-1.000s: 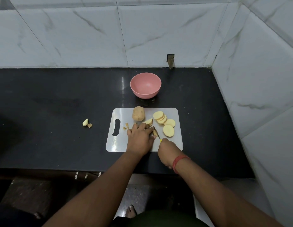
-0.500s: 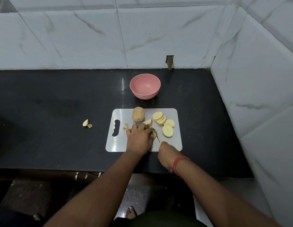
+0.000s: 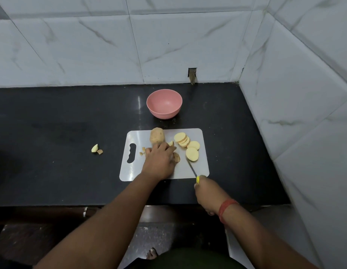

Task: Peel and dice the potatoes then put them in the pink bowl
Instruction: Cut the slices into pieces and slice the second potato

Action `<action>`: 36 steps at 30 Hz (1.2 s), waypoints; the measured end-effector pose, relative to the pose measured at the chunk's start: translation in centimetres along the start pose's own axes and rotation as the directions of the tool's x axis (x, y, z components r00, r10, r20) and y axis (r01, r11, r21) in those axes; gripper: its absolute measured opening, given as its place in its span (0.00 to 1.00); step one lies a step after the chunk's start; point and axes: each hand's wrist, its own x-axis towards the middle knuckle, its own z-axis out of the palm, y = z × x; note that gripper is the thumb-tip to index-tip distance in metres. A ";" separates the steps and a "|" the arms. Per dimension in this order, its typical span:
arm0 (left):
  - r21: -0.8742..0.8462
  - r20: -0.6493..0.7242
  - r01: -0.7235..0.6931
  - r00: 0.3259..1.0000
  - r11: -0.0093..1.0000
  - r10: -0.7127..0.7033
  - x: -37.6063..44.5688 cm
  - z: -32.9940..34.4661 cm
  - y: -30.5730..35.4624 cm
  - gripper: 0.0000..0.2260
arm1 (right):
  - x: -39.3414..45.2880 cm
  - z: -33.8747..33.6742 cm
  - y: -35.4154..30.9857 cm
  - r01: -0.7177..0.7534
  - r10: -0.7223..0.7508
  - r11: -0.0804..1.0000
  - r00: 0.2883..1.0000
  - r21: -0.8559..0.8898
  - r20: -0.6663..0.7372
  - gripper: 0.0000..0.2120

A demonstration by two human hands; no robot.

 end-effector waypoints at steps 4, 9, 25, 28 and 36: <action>0.088 0.106 -0.303 0.950 0.949 0.293 1.5 -0.9 -1.3 0.19 | 1.2 -0.7 0.0 0.075 -0.076 0.997 0.996 -0.021 -0.047 0.12; 0.128 0.145 -0.331 0.939 0.935 0.312 2.7 -0.9 -1.3 0.12 | 0.6 -0.4 -0.7 0.085 -0.084 0.996 0.996 -0.028 0.018 0.12; 0.077 0.039 -0.143 0.989 0.987 0.140 2.3 0.1 0.0 0.12 | 2.1 -0.2 -2.0 0.024 -0.020 0.995 0.999 -0.098 0.044 0.06; 0.086 0.027 -0.124 0.992 0.989 0.122 2.2 0.4 0.0 0.12 | 2.0 -0.4 -2.2 0.052 -0.050 0.997 0.998 -0.061 0.041 0.04; 0.037 -0.025 -0.124 0.992 0.992 0.125 1.4 0.8 -0.5 0.14 | 2.2 -0.6 -2.8 -0.016 0.018 0.999 0.998 -0.037 0.057 0.06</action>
